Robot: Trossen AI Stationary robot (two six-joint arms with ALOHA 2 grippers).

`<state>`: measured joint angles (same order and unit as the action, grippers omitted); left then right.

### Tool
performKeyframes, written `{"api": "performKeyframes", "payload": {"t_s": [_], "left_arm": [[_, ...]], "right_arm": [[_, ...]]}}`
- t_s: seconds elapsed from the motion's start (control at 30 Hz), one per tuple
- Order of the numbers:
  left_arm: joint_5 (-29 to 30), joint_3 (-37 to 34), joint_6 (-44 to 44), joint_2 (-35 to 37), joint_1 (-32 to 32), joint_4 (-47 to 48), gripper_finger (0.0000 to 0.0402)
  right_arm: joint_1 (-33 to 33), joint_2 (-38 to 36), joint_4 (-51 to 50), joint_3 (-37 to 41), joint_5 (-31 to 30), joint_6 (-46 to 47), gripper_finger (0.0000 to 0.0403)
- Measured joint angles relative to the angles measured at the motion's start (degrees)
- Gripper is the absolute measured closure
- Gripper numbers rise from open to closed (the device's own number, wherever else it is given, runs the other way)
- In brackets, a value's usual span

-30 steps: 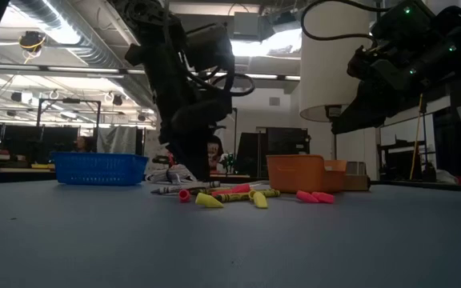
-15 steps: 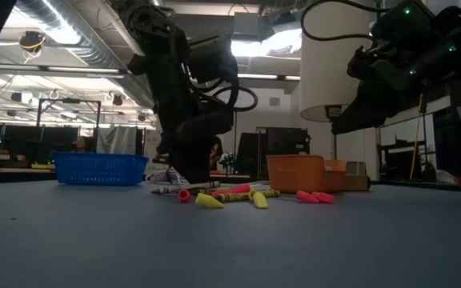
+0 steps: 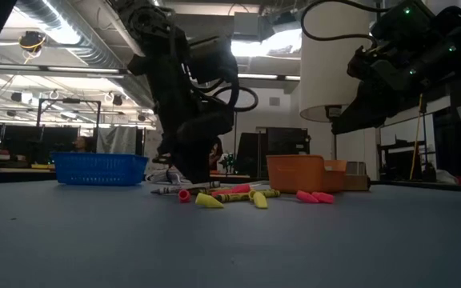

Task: Sort crayons
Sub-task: Put the green crayon into the blue bin

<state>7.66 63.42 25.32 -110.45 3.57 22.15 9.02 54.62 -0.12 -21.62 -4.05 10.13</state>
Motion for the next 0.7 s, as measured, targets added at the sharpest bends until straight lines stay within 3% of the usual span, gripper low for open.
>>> {"api": "performKeyframes", "payload": {"t_s": [0.17,0.4,0.7], "left_arm": [[0.3,-0.1,-1.4,1.2,0.0,0.2,0.0394],[1.1,-0.3,-1.9,5.4,0.4,2.4,0.0397],[2.8,-0.3,-4.2,15.0,2.9,13.9,0.0397]], "right_arm": [[0.0,0.0,0.0,0.0,0.0,0.0,0.0254],[0.0,0.0,0.0,0.0,0.0,0.0,0.0254],[0.0,0.0,0.0,0.0,0.0,0.0,0.0254]]}}
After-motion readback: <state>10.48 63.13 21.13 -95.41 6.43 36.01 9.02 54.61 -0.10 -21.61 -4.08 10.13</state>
